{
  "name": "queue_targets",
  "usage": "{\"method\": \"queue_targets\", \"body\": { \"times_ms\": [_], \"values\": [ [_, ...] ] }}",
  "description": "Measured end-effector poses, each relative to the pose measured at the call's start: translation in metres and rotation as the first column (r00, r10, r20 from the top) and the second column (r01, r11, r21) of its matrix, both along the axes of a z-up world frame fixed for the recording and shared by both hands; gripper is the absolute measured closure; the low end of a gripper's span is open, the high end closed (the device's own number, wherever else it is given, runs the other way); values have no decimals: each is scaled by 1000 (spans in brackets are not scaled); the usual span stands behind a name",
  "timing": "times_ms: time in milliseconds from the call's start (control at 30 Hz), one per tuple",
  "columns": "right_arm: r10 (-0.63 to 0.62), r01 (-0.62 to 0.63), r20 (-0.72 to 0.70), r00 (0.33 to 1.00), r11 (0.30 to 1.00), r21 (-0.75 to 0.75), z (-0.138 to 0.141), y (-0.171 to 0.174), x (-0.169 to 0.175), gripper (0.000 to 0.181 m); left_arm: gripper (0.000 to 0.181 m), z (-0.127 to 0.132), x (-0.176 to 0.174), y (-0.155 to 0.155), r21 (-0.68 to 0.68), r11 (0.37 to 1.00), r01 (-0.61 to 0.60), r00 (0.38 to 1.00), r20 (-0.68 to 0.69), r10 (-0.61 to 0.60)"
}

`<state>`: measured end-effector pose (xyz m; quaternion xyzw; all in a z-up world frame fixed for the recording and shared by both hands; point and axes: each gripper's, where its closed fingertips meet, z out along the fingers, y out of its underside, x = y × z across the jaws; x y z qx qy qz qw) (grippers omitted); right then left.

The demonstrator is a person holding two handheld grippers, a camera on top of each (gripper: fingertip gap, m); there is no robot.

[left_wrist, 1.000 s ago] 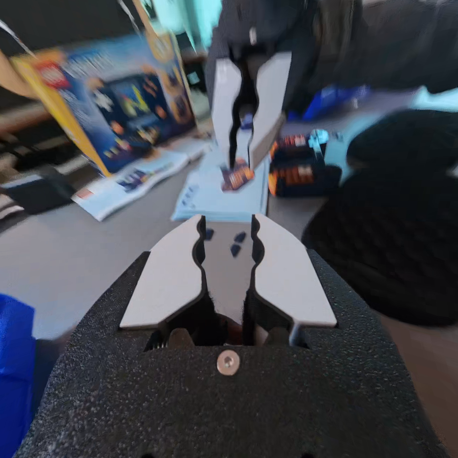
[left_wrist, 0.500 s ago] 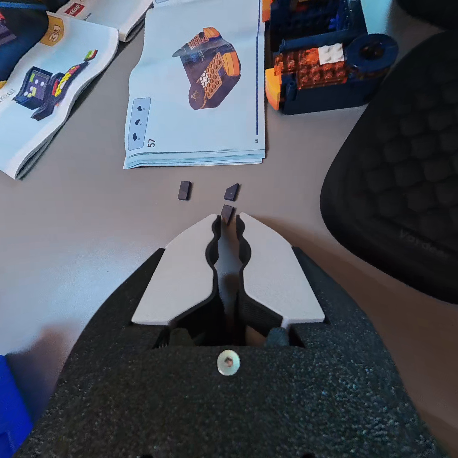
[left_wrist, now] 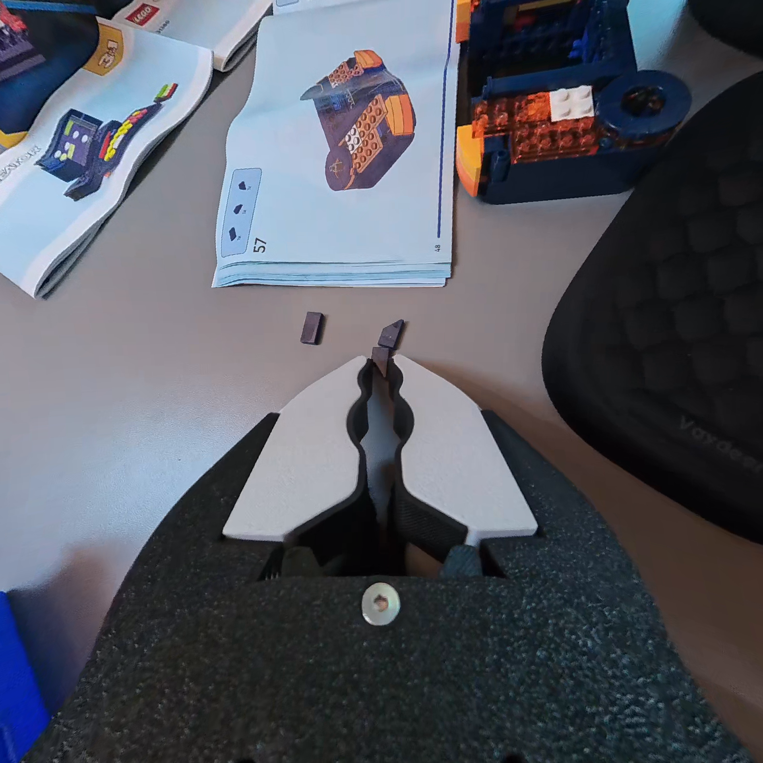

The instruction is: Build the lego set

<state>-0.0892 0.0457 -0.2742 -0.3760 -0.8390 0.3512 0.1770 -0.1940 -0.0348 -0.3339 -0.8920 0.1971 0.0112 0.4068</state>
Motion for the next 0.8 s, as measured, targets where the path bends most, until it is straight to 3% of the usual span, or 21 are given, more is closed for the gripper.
{"method": "queue_targets", "body": {
  "times_ms": [267, 800],
  "values": [
    [-7, 7, -9, 1000, 1000, -7, 1, 1, 4, 166, 174, 0, 1, -1, -32, 994, 105, 994, 9, -104],
    [-75, 68, -76, 994, 993, -94, 14, 17, 12, 165, 162, 7, 0, -3, -4, 995, 104, 995, 2, -104]
  ]
}}
